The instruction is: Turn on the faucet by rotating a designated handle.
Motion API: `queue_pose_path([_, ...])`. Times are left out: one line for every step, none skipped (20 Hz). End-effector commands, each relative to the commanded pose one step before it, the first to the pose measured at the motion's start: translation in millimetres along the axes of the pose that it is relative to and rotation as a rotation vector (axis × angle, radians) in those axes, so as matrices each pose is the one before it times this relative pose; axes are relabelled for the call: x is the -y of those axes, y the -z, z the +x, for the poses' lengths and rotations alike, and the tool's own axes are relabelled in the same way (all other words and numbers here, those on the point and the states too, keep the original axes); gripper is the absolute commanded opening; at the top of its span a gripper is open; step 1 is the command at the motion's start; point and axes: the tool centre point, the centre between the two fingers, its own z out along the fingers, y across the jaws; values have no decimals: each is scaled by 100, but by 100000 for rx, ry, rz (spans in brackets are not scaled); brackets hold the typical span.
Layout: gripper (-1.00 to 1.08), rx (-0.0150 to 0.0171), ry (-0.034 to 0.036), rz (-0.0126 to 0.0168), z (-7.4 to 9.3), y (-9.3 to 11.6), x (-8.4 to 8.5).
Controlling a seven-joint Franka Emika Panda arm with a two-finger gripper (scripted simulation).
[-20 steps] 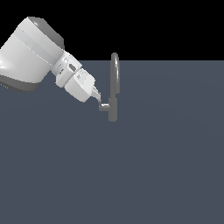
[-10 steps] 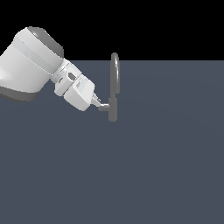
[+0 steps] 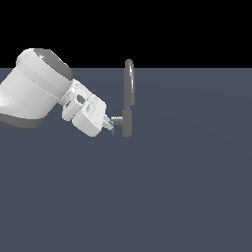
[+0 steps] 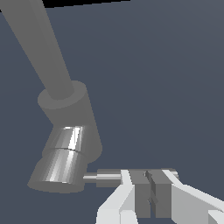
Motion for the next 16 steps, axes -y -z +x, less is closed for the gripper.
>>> queue_pose_path([-100,-583,337,-1291,-760,-1377,-320])
queue_pose_path([-100,-54,31,-241,-310,-408,-4])
queue_pose_path([-100,-54,30,-236,-310,-405,-4])
queue_pose_path([-100,-55,30,-236,-310,-405,-4])
queue_pose_path([-100,-56,30,-236,-310,-405,-3])
queue_pose_path([-100,-56,30,-231,-309,-402,-3])
queue_pose_path([-100,-61,32,-239,-309,-407,-1])
queue_pose_path([-100,-61,31,-229,-308,-401,0])
queue_pose_path([-100,0,0,0,0,0,0])
queue_pose_path([-100,1082,-1679,4441,1067,2666,1443])
queue_pose_path([-100,-56,90,-246,-184,-272,137])
queue_pose_path([-100,-57,90,-245,-184,-272,136])
queue_pose_path([-100,-57,90,-245,-183,-272,136])
queue_pose_path([-100,-57,90,-245,-183,-271,136])
queue_pose_path([-100,-57,88,-241,-182,-269,136])
queue_pose_path([-100,-58,90,-245,-183,-271,136])
